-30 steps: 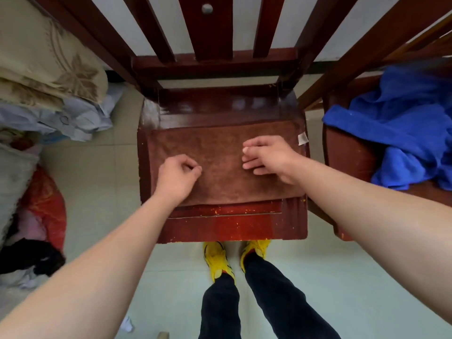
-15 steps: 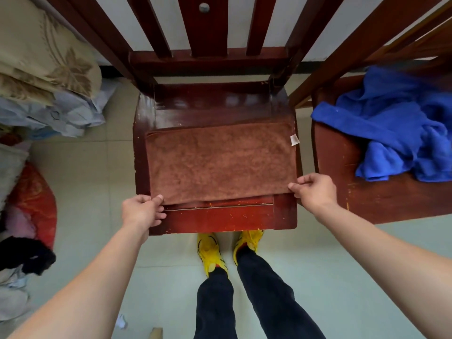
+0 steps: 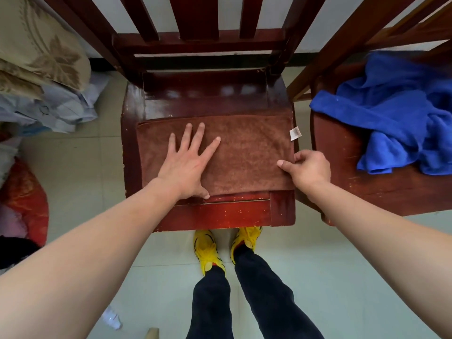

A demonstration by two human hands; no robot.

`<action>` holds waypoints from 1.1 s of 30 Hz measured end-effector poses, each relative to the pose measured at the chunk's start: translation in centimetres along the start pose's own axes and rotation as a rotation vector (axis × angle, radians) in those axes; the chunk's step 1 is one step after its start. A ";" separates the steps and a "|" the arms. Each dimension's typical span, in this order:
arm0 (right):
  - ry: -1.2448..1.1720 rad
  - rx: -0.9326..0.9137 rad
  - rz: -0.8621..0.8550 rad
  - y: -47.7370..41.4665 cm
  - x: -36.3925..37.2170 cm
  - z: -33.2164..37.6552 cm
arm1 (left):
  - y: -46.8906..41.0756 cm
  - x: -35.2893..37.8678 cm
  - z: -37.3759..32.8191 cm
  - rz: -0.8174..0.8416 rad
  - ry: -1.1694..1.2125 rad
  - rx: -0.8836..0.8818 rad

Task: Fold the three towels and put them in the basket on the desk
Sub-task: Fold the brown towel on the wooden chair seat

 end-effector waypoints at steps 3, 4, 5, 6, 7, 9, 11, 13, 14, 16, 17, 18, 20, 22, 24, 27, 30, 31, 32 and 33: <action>-0.169 0.094 0.055 -0.3 0.3 -2.1 | 0.2 0.4 -1.2 -0.006 -0.027 -0.011; -0.181 0.093 0.068 -0.3 0.1 -2.2 | 0.3 0.4 -1.6 -0.004 -0.019 -0.005; -0.175 0.082 0.071 -0.2 -0.4 -2.2 | 0.4 0.4 -2.0 0.000 0.000 0.009; -0.171 0.063 0.065 -0.1 -1.1 -2.1 | 0.5 0.1 -2.3 -0.002 0.034 0.030; -0.177 0.045 0.062 0.1 -2.0 -1.7 | 0.8 -0.4 -2.3 -0.013 0.078 0.045; -0.258 0.044 0.070 0.8 -3.6 -0.9 | 1.8 -1.8 -1.3 -0.057 0.179 0.020; -0.461 0.141 0.123 1.9 -4.5 -0.4 | 3.2 -3.0 1.0 -0.120 0.264 -0.069; -0.676 0.254 0.237 3.5 -4.0 0.7 | 4.9 -3.6 3.6 -0.171 0.324 -0.157; -0.742 0.272 0.296 4.5 -3.6 1.9 | 5.7 -3.6 4.8 -0.186 0.359 -0.200; -0.778 0.235 0.369 6.5 -2.6 4.8 | 7.2 -3.3 7.5 -0.212 0.457 -0.282; -0.754 0.184 0.371 7.5 -2.1 6.4 | 8.0 -2.9 8.6 -0.216 0.507 -0.320; -0.689 0.113 0.354 8.3 -1.5 7.7 | 8.6 -2.4 9.7 -0.213 0.548 -0.355; -0.501 -0.031 0.320 10.5 0.7 10.8 | 10.0 -1.2 12.0 -0.204 0.598 -0.404; -0.330 -0.159 0.303 11.9 3.4 13.0 | 10.8 0.0 13.3 -0.192 0.615 -0.416; -0.179 -0.256 0.290 12.8 6.9 14.9 | 11.7 1.2 14.9 -0.174 0.625 -0.422; 0.066 -0.336 0.228 13.9 10.9 17.1 | 12.8 2.8 17.0 -0.154 0.631 -0.418; 0.252 -0.328 0.245 14.2 15.1 17.0 | 13.2 4.0 18.8 -0.130 0.625 -0.390; 0.280 -0.331 0.287 14.3 16.4 16.7 | 13.2 4.1 19.0 -0.126 0.622 -0.378; 0.281 -0.323 0.340 14.5 17.6 16.3 | 13.1 4.0 19.4 -0.126 0.619 -0.368; 0.239 -0.302 0.384 14.4 18.1 16.0 | 12.9 3.5 19.4 -0.136 0.613 -0.356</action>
Point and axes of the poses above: each hand's wrist, its own y-axis away from the middle knuckle, its own x-axis out of the palm, z = x × y, the point moved 10 cm from there along -y, towards the middle knuckle, and after that the axes turned 2 degrees about x, right-handed, at the moved point
